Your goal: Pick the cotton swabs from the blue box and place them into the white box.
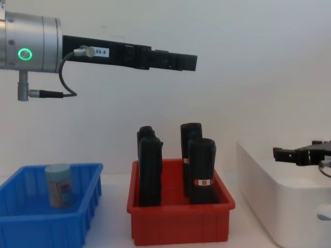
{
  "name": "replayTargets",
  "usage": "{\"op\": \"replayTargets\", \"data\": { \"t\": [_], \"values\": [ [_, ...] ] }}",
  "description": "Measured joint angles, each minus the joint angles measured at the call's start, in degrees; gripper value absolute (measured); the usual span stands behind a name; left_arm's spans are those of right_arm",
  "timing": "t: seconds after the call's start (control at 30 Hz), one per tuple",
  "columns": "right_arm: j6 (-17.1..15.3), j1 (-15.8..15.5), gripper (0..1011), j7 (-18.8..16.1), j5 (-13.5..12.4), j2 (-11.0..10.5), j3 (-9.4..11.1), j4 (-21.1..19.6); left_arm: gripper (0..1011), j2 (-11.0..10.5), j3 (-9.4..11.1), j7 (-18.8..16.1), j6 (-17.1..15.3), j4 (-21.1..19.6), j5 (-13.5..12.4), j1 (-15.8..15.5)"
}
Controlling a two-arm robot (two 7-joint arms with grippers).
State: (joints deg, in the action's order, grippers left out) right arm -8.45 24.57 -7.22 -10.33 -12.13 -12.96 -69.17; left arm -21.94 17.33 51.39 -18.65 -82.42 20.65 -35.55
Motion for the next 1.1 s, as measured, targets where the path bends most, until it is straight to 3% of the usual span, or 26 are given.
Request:
{"op": "replayTargets", "data": {
  "t": [0.57, 1.1],
  "values": [
    [6.41, -3.36, 1001, 3.19, -0.49, -1.18, 0.91, -6.66, 1004, 0.00, 0.00, 0.00, 0.00, 0.00, 0.00, 0.00],
    [7.92, -5.10, 1001, 4.22, -0.89, -1.77, 1.26, -9.60, 1004, 0.00, 0.07, -0.53, 0.17, -0.07, -0.07, 0.30]
  ]
}}
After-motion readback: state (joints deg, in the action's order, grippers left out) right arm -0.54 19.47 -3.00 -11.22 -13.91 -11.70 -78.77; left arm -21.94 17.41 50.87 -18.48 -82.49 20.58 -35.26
